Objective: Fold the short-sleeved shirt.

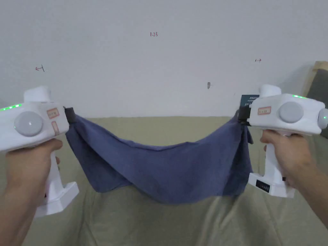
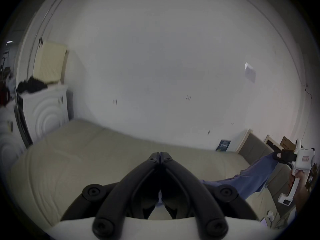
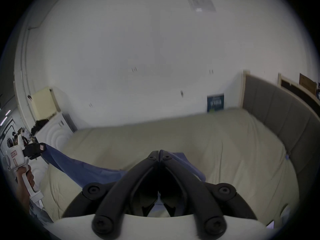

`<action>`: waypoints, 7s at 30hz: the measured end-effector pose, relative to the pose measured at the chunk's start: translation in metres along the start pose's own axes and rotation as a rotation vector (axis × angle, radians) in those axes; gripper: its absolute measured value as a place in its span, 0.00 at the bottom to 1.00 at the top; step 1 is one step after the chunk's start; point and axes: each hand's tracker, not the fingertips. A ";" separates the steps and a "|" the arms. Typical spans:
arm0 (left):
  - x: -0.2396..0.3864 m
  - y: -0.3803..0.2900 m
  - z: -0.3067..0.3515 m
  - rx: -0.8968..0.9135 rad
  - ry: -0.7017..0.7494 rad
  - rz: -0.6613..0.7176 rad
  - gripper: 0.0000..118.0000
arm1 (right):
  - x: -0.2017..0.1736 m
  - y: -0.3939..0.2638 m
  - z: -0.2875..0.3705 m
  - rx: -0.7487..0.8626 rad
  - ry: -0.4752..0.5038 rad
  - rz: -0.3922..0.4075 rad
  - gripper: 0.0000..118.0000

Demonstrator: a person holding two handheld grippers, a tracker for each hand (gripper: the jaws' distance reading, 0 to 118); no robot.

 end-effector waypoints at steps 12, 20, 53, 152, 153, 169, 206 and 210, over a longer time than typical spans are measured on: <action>-0.033 -0.134 0.128 -0.015 -0.038 -0.048 0.00 | 0.044 -0.160 0.098 -0.043 0.064 -0.044 0.00; -0.059 -0.248 0.265 -0.203 -0.060 -0.039 0.00 | 0.044 -0.295 0.208 -0.238 0.078 0.002 0.00; -0.111 -0.346 0.354 -0.326 0.040 -0.167 0.00 | 0.016 -0.406 0.357 -0.142 0.032 0.065 0.00; -0.045 -0.241 0.224 -0.276 -0.050 -0.106 0.07 | 0.063 -0.263 0.201 -0.198 0.256 0.138 0.00; -0.039 -0.228 0.225 -0.229 -0.053 -0.093 0.07 | 0.056 -0.249 0.205 -0.189 0.257 0.144 0.00; 0.013 0.009 0.190 0.113 -0.226 -0.018 0.07 | -0.019 0.034 0.256 0.284 0.246 0.249 0.00; 0.007 0.045 0.081 0.156 -0.061 -0.057 0.07 | -0.007 0.104 0.179 0.419 0.337 0.024 0.00; -0.008 -0.009 0.129 0.123 -0.065 -0.073 0.07 | 0.007 0.052 0.220 0.383 0.385 0.016 0.00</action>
